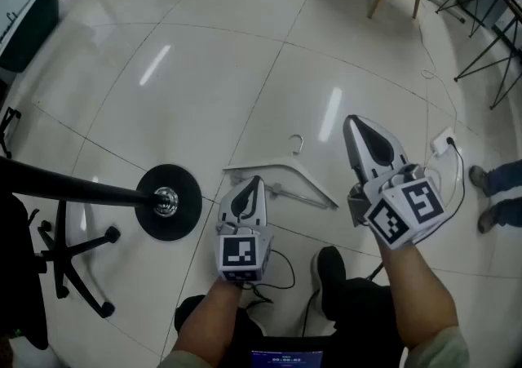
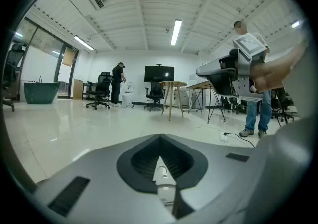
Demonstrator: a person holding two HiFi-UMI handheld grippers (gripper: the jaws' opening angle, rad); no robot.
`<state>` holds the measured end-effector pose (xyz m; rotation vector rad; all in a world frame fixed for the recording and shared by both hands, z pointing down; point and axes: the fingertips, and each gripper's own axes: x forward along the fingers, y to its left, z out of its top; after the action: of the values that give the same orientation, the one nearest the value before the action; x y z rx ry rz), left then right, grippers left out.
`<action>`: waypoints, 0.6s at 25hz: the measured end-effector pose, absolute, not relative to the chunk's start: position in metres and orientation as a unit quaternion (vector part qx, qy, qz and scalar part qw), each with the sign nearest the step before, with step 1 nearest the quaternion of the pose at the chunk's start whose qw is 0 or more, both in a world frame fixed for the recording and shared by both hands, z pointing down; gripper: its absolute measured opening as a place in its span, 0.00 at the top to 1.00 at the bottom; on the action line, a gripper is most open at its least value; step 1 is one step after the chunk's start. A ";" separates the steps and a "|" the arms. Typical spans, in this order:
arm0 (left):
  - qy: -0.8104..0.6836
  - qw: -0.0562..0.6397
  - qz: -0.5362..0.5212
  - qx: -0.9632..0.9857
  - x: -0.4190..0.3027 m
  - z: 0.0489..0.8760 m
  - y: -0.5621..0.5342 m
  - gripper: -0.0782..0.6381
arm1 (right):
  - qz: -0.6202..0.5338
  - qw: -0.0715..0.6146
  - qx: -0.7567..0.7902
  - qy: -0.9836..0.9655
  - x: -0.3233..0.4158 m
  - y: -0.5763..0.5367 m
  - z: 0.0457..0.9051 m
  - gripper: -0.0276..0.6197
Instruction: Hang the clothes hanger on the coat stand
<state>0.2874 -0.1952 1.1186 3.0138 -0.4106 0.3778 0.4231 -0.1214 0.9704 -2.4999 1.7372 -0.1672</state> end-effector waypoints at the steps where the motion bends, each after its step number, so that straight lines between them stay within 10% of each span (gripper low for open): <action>1: -0.134 0.039 0.123 0.983 0.286 1.118 -0.197 0.87 | -0.054 0.047 -0.819 0.570 0.422 -0.123 0.970 0.95; 15: -0.140 0.043 0.110 0.983 0.269 1.132 -0.206 0.87 | -0.043 0.043 -0.824 0.564 0.413 -0.135 0.983 0.95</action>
<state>0.2690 -0.2057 1.1320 3.0071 -0.4272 0.3367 0.4132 -0.1353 0.9831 -2.5187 1.7251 -0.1308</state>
